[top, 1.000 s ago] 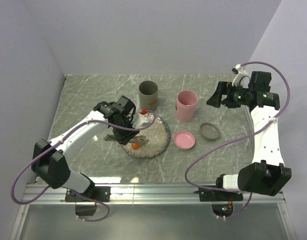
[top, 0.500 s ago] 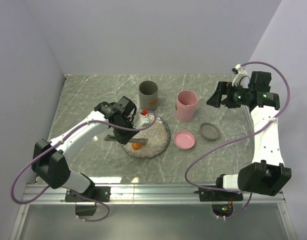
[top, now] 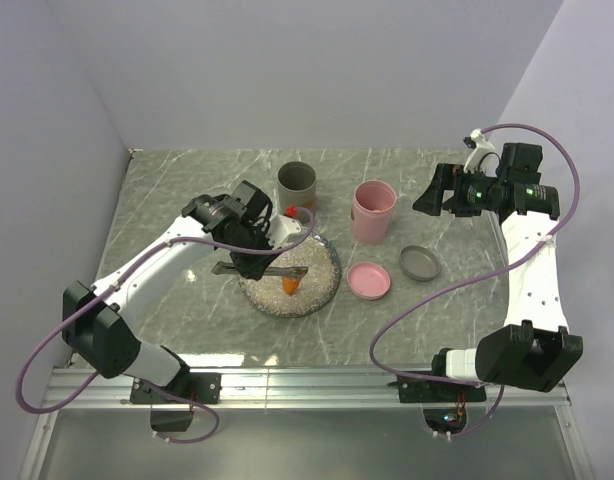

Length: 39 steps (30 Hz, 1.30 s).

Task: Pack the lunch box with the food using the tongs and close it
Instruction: Pick up the fake food from the plate.

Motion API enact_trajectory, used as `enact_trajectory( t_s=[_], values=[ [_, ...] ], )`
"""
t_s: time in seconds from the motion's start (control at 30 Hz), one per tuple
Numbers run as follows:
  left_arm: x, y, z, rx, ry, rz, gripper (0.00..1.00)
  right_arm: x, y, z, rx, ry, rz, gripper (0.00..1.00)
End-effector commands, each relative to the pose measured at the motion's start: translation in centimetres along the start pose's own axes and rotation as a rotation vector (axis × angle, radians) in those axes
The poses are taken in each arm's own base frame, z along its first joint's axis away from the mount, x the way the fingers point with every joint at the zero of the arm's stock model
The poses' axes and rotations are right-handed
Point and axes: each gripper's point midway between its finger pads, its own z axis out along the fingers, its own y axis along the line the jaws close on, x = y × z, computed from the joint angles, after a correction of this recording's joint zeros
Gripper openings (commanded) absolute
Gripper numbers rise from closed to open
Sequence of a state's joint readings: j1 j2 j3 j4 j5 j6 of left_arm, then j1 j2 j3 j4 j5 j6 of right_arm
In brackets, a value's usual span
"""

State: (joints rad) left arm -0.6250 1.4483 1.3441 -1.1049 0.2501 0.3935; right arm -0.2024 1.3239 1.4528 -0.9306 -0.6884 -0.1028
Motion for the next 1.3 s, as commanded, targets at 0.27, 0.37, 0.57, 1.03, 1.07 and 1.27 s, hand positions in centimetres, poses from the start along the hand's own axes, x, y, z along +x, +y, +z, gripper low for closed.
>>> enact_trajectory(
  t_s=[0.27,0.37,0.57,1.03,1.07,1.27],
  values=[
    [-2.3,-0.1,-3.0,0.001,-0.118,-0.024,0.00,-0.6,0.7,-0.9,-0.001,-0.030,-0.043,1.00],
    [-2.5,0.1,-3.4,-0.007,-0.129,-0.029,0.00,-0.7,0.8,-0.9,0.000,-0.031,-0.044,1.00],
    [-3.2,0.7,-4.8,-0.032,-0.163,-0.032,0.00,-0.8,0.8,-1.0,-0.001,-0.033,-0.042,1.00],
    [-4.9,1.0,-6.9,-0.051,-0.227,-0.035,0.00,-0.7,0.8,-0.9,-0.003,-0.032,-0.042,1.00],
    [-5.2,1.2,-7.2,-0.057,-0.235,-0.032,0.00,-0.7,0.8,-0.9,-0.001,-0.032,-0.044,1.00],
    [-7.1,2.0,-8.9,-0.070,-0.284,-0.032,0.00,-0.5,0.7,-0.8,0.000,-0.029,-0.042,1.00]
  ],
)
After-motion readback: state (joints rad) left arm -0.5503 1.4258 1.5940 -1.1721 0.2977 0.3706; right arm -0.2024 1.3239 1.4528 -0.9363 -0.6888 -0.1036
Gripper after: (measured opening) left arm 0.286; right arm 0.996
